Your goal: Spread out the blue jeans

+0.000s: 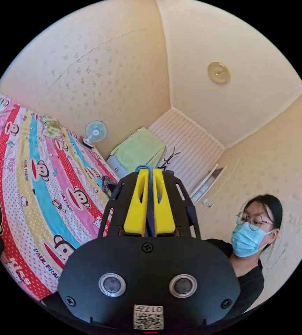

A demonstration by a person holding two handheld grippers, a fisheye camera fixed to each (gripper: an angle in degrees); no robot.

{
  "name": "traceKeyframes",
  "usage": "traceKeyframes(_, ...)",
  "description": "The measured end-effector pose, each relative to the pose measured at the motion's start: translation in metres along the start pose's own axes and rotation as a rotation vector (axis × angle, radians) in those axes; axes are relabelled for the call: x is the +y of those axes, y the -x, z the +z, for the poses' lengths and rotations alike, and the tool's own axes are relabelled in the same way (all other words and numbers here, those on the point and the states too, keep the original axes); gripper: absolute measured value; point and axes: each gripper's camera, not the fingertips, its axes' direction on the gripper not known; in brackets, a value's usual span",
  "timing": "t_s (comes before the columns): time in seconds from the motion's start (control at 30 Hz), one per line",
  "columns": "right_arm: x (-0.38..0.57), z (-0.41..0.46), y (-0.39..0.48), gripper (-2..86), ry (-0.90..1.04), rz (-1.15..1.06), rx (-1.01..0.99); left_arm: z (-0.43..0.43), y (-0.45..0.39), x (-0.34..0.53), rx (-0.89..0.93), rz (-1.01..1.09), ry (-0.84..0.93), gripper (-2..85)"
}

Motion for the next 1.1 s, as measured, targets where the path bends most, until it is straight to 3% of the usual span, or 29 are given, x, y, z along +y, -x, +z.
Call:
traceKeyframes(0.17,-0.022,0.045,-0.09,0.7,-0.068,0.148,-0.01,0.025,0.061,-0.031,-0.074,-0.05,-0.026,-0.5)
traceKeyframes(0.3,0.003,0.066,-0.086,0.8,-0.086,0.036,0.094,0.05,0.085,-0.002,-0.235,-0.003,0.058,0.0)
traceKeyframes(0.43,0.113,0.102,-0.097,1.2,0.053,-0.002,0.19,0.073,0.129,0.089,-0.378,-0.048,0.181,1.5)
traceKeyframes(0.5,0.179,0.119,-0.112,1.5,0.166,0.051,0.185,0.081,0.17,0.167,-0.441,-0.168,0.273,3.5)
traceKeyframes(0.6,0.291,0.14,-0.136,2.6,0.365,0.219,0.128,0.082,0.216,0.252,-0.412,-0.379,0.351,7.5)
traceKeyframes(0.7,0.364,0.134,-0.15,4.8,0.454,0.376,0.237,0.068,0.243,0.29,-0.393,-0.516,0.329,12.4)
traceKeyframes(0.87,0.351,0.093,-0.175,12.8,0.166,0.488,0.213,0.049,0.26,0.258,-0.406,-0.48,0.176,15.6)
traceKeyframes(1.0,0.32,0.118,-0.208,17.3,0.121,0.528,0.28,0.078,0.292,0.213,-0.528,-0.405,0.202,18.8)
traceKeyframes(1.1,0.326,0.168,-0.24,19.3,0.21,0.591,0.342,0.11,0.316,0.219,-0.595,-0.447,0.24,19.3)
